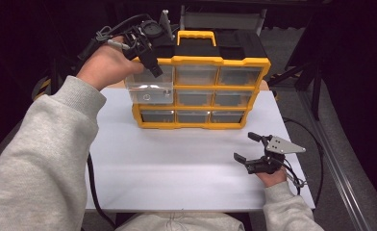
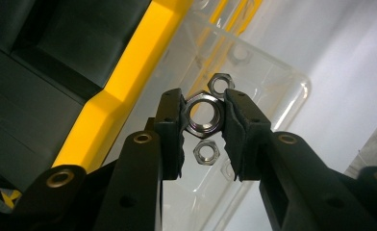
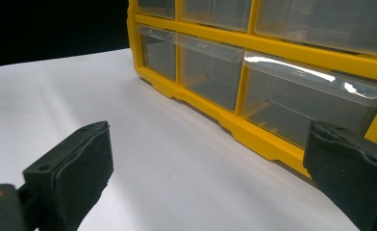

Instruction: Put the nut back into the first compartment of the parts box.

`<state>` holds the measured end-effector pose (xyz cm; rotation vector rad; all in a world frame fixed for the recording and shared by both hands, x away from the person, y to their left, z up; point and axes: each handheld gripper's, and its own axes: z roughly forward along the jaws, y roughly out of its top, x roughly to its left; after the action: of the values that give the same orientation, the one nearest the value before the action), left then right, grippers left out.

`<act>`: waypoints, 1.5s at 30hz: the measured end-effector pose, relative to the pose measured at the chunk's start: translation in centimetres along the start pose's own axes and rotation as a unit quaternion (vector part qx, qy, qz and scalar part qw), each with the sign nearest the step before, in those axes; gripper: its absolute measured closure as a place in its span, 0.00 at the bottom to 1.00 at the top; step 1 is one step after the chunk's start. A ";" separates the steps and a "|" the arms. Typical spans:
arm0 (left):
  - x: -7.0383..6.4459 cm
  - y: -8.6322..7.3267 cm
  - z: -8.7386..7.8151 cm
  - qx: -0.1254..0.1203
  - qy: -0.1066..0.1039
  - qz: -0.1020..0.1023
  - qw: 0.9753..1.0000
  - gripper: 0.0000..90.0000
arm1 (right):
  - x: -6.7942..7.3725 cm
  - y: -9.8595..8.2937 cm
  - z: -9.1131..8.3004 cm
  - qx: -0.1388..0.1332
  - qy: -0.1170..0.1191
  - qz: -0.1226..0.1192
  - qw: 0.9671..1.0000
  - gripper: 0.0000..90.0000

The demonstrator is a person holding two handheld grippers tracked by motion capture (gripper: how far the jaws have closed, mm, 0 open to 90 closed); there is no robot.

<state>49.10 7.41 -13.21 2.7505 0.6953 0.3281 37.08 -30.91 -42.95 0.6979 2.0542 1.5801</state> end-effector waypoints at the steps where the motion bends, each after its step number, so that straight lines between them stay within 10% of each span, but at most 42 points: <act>1: 0.2 0.0 0.2 0.001 -0.004 0.000 1.000 0.77 | 0.0 0.0 0.0 0.000 0.001 0.000 1.000 0.04; 27: 1.7 -0.4 4.8 0.067 -0.053 -0.010 0.996 0.77 | 0.0 -0.1 0.1 0.001 0.003 0.000 1.000 0.04; 45: 1.4 -0.5 4.3 0.055 -0.024 -0.019 0.998 0.70 | 0.0 -0.1 0.0 0.003 0.003 0.000 1.000 0.04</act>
<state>51.33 7.55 -17.15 2.8343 0.7747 0.2201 37.06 -30.94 -43.01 0.6961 2.0629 1.5787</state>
